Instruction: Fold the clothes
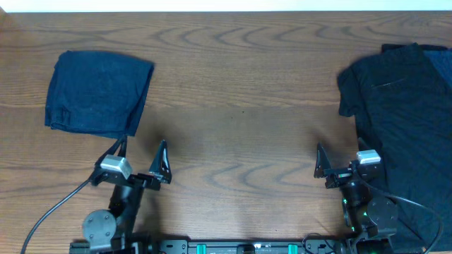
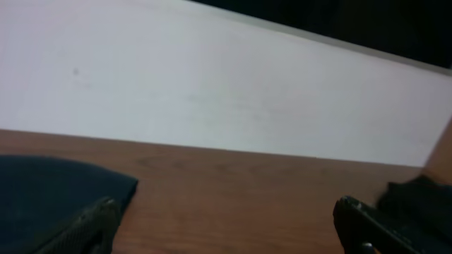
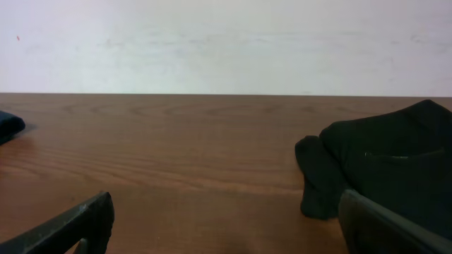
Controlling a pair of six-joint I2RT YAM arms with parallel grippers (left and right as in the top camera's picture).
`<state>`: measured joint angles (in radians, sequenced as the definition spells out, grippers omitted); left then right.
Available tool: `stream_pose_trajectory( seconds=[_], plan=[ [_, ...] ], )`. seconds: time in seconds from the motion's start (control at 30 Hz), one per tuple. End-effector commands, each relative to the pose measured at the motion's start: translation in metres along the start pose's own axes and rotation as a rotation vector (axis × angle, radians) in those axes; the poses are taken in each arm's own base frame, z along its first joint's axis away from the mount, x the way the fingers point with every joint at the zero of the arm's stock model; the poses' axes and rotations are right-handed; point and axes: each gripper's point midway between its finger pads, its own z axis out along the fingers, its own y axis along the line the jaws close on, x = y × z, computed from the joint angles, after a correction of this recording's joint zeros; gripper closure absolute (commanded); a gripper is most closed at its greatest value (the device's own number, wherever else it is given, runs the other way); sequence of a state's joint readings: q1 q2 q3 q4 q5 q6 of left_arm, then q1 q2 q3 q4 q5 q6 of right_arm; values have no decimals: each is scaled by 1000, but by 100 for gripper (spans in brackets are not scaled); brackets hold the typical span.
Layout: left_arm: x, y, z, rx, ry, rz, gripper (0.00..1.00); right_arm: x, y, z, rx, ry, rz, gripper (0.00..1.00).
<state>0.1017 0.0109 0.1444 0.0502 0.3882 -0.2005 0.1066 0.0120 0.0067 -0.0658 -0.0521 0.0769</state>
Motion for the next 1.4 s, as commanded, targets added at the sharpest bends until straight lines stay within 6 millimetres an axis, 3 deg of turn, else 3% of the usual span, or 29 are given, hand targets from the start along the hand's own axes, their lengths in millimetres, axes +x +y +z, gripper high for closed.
stream_pose_trajectory(
  seconds=[0.0,0.27,0.7,1.37],
  plan=[
    [7,15,2,-73,-30,17,2,0,-3,0,12,-2,-14,1],
    [29,49,1,-259,-16,32,2,0,-3,0,11,-2,-14,1],
    [83,60,-5,-291,203,146,2,0,-3,0,12,-2,-15,1],
    [82,60,-4,-286,207,194,2,0,-3,0,11,-2,-15,1]
  ],
)
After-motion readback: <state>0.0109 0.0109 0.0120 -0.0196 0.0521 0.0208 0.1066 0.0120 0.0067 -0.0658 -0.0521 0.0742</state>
